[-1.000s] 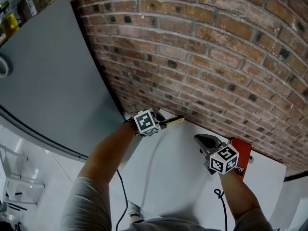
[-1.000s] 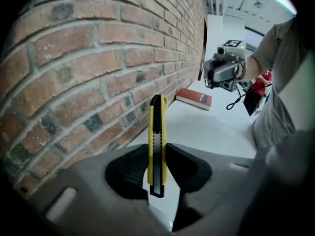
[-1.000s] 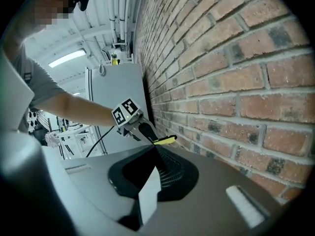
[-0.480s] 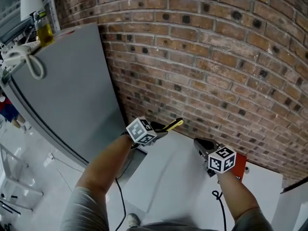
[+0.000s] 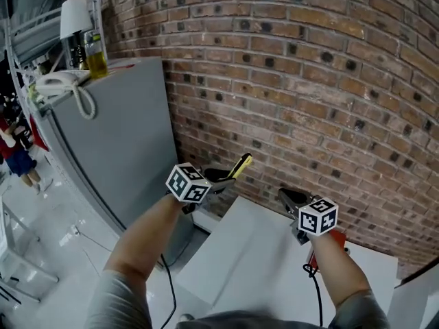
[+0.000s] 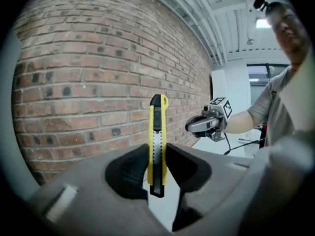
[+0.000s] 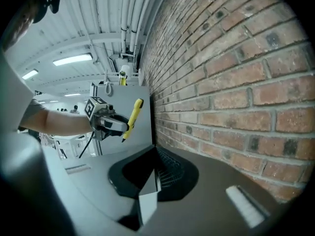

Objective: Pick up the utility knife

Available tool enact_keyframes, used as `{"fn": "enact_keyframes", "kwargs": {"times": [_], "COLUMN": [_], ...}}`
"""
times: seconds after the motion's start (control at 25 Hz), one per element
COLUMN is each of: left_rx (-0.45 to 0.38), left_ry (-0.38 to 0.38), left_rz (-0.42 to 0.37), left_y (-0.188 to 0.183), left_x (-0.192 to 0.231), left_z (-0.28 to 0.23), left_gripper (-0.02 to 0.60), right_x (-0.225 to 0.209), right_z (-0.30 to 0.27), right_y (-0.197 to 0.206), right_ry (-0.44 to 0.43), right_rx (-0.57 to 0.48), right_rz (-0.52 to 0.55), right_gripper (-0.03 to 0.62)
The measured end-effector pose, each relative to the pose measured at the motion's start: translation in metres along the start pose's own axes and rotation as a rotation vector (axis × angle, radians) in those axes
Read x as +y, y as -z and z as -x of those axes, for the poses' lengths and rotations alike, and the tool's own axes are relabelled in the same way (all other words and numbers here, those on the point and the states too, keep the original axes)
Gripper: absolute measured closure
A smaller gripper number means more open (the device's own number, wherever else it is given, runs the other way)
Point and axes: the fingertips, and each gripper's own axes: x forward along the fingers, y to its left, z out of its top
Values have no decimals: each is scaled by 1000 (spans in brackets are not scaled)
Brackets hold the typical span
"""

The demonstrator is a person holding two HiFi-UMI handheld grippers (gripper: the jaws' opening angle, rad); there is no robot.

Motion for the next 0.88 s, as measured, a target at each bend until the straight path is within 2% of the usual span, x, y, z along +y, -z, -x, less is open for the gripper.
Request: {"fn": "enact_keyframes", "kwargs": {"times": [0.2, 0.4, 0.64, 0.88], "left_rx": [-135, -264, -413, -561], "left_ry": [-25, -34, -41, -43], "left_rz": [28, 51, 81, 132], "left_y": [-46, -89, -131, -163], "left_x": [-5, -12, -20, -20], "left_z": [38, 72, 109, 137], "left_gripper": [465, 465, 465, 465], "right_x": [13, 21, 27, 31], "right_z": [4, 8, 12, 15], "right_y": [-41, -85, -134, -164], "right_ry": [-4, -10, -4, -6], "right_rx": [-27, -63, -92, -117], "right_rz": [46, 48, 65, 57], "right_gripper": [585, 585, 585, 585]}}
